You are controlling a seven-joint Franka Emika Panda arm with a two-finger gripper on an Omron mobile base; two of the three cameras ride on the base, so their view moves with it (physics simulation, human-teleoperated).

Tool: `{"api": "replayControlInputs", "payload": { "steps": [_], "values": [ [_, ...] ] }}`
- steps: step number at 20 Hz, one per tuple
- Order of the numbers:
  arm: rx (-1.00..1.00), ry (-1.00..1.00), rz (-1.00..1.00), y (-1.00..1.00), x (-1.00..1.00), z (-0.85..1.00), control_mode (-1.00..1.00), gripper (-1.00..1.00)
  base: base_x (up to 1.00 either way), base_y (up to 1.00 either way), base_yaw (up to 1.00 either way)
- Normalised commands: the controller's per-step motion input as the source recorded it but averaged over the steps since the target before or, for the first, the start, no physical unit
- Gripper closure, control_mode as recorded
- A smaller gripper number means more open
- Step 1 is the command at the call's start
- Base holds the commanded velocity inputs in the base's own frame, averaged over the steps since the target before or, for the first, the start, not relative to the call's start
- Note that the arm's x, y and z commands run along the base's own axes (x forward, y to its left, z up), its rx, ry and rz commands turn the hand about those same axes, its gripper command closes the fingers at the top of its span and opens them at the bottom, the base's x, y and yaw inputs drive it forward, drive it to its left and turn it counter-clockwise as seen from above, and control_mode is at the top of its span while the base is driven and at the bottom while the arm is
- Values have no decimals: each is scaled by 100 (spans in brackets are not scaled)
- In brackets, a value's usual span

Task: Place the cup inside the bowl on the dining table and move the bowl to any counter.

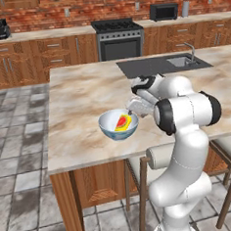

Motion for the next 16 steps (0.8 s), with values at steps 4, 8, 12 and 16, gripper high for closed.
{"api": "replayControlInputs", "payload": {
  "steps": [4, 8, 12, 16],
  "values": [
    [0, 0, -3, -1, 0, -19, -100, -100, 0, 0, 0],
    [0, 0, -2, -1, 0, -27, -100, -100, 0, 0, 0],
    [0, 0, -1, -1, 2, -34, -100, -100, 0, 0, 0],
    [0, 0, 0, 0, 3, -17, -100, -100, 0, 0, 0]
  ]
}}
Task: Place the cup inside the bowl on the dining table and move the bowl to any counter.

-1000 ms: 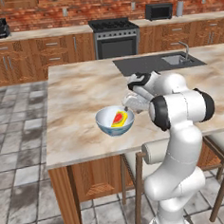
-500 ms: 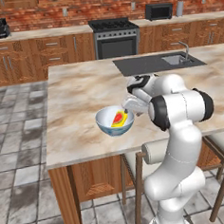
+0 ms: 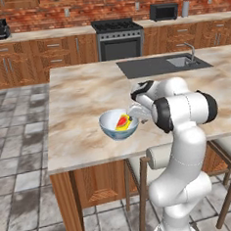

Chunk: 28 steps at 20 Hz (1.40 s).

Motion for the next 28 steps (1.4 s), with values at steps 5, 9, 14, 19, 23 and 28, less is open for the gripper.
{"api": "replayControlInputs", "payload": {
  "steps": [5, 9, 14, 19, 23, 28],
  "values": [
    [0, 0, 0, 0, 0, 0, -100, -100, 0, 0, 0],
    [0, 0, 0, 1, 0, 0, -100, 100, 0, 0, 0],
    [0, 0, 0, 0, 0, 0, -100, 100, 0, 0, 0],
    [0, 3, 0, 7, 0, 4, -100, 100, 0, 0, 0],
    [0, 7, 0, 4, 0, 38, -100, 100, 0, 0, 0],
    [0, 4, 0, 0, -3, 53, -100, 100, 0, 0, 0]
  ]
}}
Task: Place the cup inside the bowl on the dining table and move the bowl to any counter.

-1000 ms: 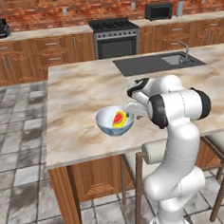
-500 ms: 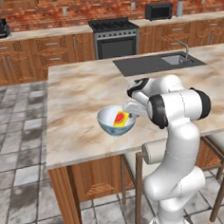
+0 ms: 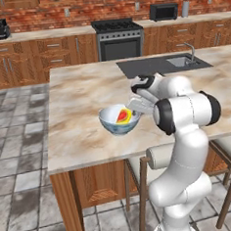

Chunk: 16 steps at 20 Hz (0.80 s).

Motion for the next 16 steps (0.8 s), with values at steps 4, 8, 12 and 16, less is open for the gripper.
{"api": "replayControlInputs", "payload": {
  "steps": [4, 8, 12, 16],
  "values": [
    [0, 0, 0, 0, -15, 54, -100, 100, 0, 0, 0],
    [0, 0, 0, -1, -26, 49, -100, 100, 0, 0, 0],
    [0, -1, 0, -19, -33, 39, -100, 100, 0, 0, 0],
    [0, -3, 0, -28, -29, 37, -100, 100, 0, 0, 0]
  ]
}}
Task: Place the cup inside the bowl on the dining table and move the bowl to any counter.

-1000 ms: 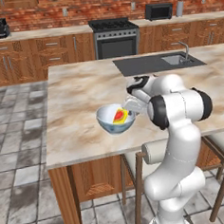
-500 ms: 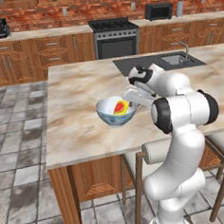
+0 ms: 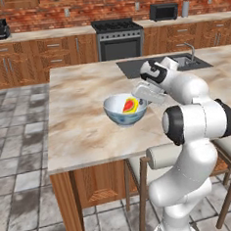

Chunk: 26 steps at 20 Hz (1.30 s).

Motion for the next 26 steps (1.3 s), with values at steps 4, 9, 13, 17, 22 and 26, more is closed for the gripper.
{"api": "replayControlInputs", "payload": {
  "steps": [4, 9, 13, 17, 22, 26],
  "values": [
    [0, -4, 0, -24, -22, 34, -100, 100, 0, 0, 0],
    [0, -4, 0, -19, -23, 35, -100, 100, 0, 0, 0],
    [0, -1, 0, -25, -30, 32, -100, 100, 0, 0, 0],
    [0, 0, 0, -31, -32, 15, -100, 100, 0, 0, 0],
    [0, 0, 0, -24, -57, 4, -100, 100, 0, 0, 0],
    [0, 0, 0, -7, -84, 14, -100, 100, 0, 0, 0]
  ]
}}
